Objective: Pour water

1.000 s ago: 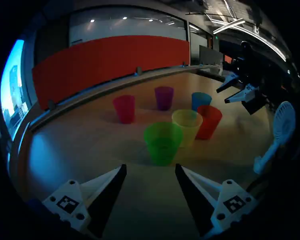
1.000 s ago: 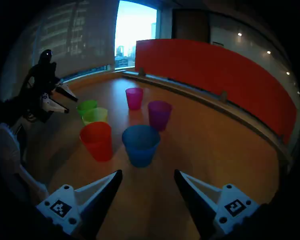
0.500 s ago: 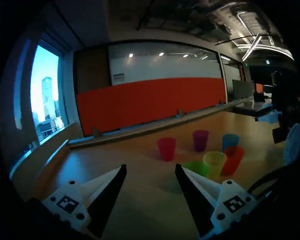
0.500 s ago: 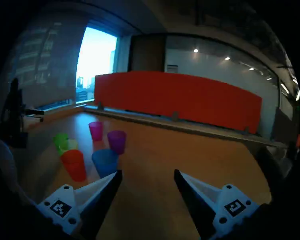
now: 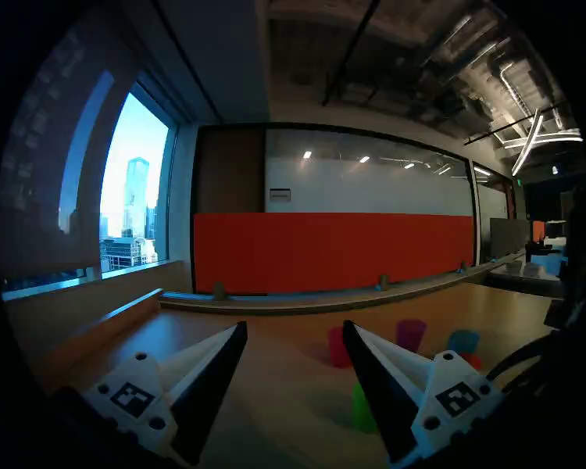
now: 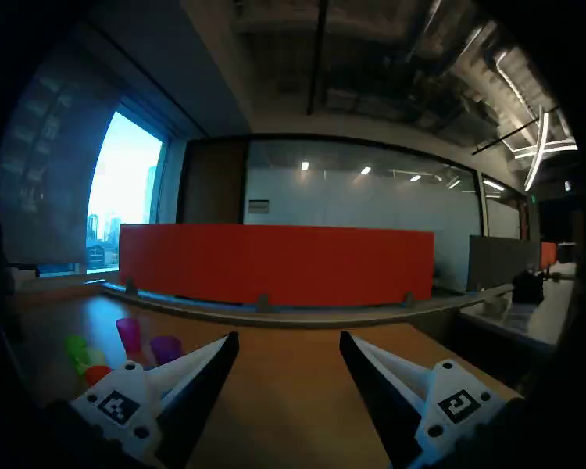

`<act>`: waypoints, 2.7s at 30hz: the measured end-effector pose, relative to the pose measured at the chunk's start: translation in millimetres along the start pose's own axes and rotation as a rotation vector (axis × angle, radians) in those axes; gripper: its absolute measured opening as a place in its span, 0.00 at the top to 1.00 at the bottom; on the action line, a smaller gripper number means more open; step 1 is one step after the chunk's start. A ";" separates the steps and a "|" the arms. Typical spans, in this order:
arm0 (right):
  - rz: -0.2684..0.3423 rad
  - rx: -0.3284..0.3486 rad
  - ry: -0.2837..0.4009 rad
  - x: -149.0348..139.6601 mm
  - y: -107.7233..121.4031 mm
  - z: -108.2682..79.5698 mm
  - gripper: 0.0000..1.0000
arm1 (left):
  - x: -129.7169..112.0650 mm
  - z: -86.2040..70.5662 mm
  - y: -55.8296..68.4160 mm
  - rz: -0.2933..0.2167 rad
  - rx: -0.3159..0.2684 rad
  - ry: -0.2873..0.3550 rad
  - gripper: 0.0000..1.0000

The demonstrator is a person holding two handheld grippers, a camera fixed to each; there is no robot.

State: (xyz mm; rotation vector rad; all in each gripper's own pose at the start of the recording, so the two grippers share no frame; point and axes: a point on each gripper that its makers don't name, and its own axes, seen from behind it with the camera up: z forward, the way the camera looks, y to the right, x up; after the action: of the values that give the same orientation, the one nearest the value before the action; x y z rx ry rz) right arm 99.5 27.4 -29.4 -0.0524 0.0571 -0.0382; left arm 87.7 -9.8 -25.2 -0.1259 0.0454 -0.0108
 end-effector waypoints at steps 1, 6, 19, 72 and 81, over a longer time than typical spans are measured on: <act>0.004 -0.010 0.005 0.6 1.2 0.1 0.00 | 0.8 0.4 1.3 -0.003 0.004 0.005 0.10; 0.046 -0.039 0.019 -0.2 2.7 -0.1 0.00 | 0.6 2.7 7.7 -0.002 0.022 0.019 0.10; 0.091 -0.049 -0.003 -28.7 -6.2 3.0 0.00 | -19.4 10.0 21.1 0.003 0.048 0.010 0.10; 0.105 -0.093 -0.077 -59.7 2.3 -2.9 0.00 | -88.1 21.9 12.3 0.010 0.109 -0.045 0.10; 0.086 -0.094 -0.072 -58.7 6.4 -4.6 0.00 | -89.0 22.0 11.6 0.009 0.110 -0.046 0.10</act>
State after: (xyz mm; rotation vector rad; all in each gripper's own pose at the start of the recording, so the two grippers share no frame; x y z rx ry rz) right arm 40.9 35.9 -31.0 -0.1449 -0.0113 0.0522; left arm -0.1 5.7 -0.9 -0.0164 -0.0004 -0.0015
